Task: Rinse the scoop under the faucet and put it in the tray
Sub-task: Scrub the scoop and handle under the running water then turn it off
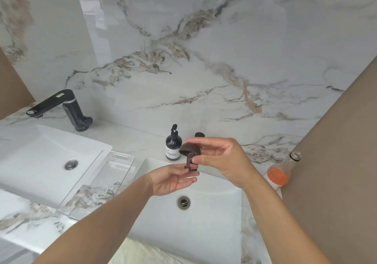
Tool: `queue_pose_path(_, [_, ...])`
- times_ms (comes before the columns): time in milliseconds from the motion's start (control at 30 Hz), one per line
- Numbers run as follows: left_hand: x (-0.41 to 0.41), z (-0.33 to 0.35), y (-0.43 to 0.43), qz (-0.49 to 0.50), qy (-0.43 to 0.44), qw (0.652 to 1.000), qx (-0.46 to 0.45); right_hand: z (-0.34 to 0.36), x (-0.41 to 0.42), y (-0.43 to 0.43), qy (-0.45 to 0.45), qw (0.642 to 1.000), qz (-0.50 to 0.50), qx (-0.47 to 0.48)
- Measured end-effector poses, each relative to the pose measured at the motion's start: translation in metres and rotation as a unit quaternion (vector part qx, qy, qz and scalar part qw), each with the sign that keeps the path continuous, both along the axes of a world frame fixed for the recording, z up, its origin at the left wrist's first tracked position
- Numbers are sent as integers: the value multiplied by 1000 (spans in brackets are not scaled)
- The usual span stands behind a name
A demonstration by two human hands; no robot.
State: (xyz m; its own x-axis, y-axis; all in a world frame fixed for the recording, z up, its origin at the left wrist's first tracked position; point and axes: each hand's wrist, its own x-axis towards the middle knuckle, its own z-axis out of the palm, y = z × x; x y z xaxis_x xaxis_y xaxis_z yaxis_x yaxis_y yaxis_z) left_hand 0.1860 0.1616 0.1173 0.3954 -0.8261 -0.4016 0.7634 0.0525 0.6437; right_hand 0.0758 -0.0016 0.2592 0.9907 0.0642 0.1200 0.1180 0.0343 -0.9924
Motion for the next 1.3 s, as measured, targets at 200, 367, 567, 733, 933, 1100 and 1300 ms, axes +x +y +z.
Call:
queue_pose_path(200, [-17, -15, -22, 60, -1, 997, 37, -10, -12, -8, -7, 999, -31, -19])
queue_pose_path(367, [-35, -34, -28, 92, -34, 990, 105, -36, -4, -31, 4, 972, -234, 29])
queue_pose_path(567, [-57, -57, -12, -12, -184, 961, 206, -117, 8, -62, 249, 872, -412, 95])
queue_pose_path(733, [-65, -72, 15, -84, -148, 953, 252, -162, 10, -63, 386, 853, -351, -12])
queue_pose_path(933, [-59, -92, 62, -24, -113, 942, 314, -137, 59, -51, 344, 892, -283, 73])
queue_pose_path(1100, [-58, -103, 61, 5, -108, 947, 304, -116, 98, -26, 357, 876, -230, 227])
queue_pose_path(1300, [-55, -113, 57, 24, -82, 954, 286, -98, 112, -45, 317, 867, -265, 279])
